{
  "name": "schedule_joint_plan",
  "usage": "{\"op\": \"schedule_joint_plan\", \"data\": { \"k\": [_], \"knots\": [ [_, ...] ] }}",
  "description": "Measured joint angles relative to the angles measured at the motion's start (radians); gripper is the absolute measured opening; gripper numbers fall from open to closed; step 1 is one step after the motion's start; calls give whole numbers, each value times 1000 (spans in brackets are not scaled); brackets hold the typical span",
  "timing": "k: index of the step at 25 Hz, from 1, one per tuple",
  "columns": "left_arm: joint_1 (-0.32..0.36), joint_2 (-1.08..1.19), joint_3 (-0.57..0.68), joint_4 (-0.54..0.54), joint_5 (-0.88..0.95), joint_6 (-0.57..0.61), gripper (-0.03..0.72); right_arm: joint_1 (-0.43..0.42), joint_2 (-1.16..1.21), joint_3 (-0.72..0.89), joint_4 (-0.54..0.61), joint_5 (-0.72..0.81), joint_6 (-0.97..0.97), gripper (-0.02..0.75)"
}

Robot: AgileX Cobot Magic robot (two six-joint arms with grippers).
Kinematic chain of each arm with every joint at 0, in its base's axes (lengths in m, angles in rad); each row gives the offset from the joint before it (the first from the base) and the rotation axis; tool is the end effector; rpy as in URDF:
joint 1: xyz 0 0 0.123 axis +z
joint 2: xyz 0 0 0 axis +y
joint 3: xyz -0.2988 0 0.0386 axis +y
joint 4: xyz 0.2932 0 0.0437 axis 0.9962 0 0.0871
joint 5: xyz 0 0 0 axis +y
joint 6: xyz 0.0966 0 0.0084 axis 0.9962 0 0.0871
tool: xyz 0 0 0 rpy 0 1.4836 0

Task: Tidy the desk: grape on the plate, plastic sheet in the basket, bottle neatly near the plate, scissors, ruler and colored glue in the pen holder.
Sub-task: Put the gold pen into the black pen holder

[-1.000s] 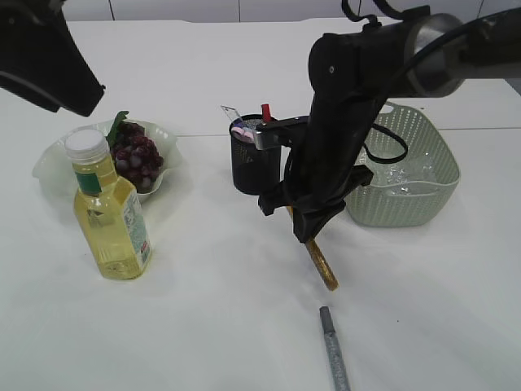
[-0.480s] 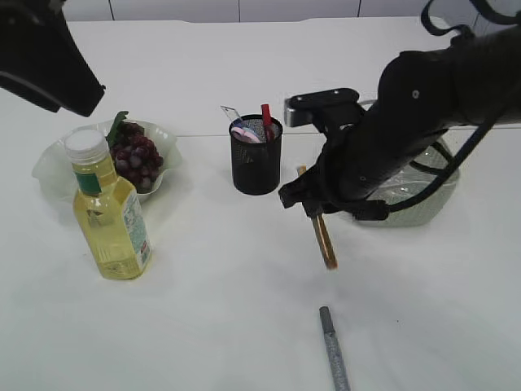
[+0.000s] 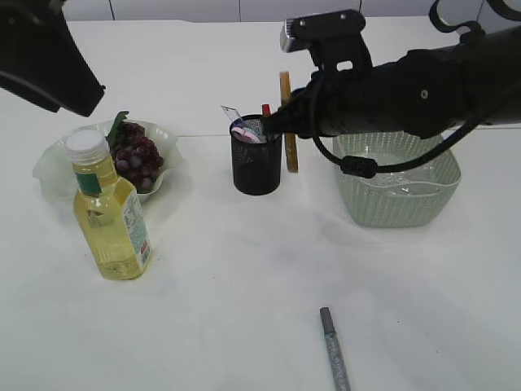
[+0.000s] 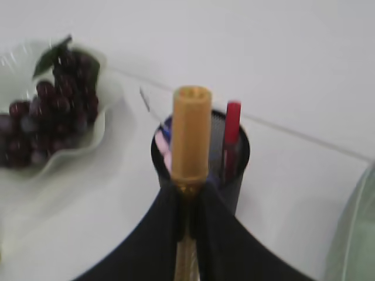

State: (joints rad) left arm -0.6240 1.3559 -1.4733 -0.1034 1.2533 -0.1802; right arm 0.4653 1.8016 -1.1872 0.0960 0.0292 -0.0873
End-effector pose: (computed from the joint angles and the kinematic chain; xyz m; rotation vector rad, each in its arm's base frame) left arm 0.2446 -0.1878 0.4173 0.5803 2.6089 -0.4109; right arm 0.4047 0.2035 0.2205 -0.4860 2.0842 0.2821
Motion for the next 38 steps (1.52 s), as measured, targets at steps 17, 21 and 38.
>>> {"op": "schedule_joint_plan", "data": {
  "k": [17, 21, 38],
  "knots": [
    [0, 0, 0, 0, 0, 0, 254, 0, 193, -187, -39, -332, -92, 37],
    [0, 0, 0, 0, 0, 0, 254, -8, 245, -236, -39, -335, -105, 37],
    [0, 0, 0, 0, 0, 0, 254, -31, 342, -303, 6, -288, -109, 38]
  ]
}}
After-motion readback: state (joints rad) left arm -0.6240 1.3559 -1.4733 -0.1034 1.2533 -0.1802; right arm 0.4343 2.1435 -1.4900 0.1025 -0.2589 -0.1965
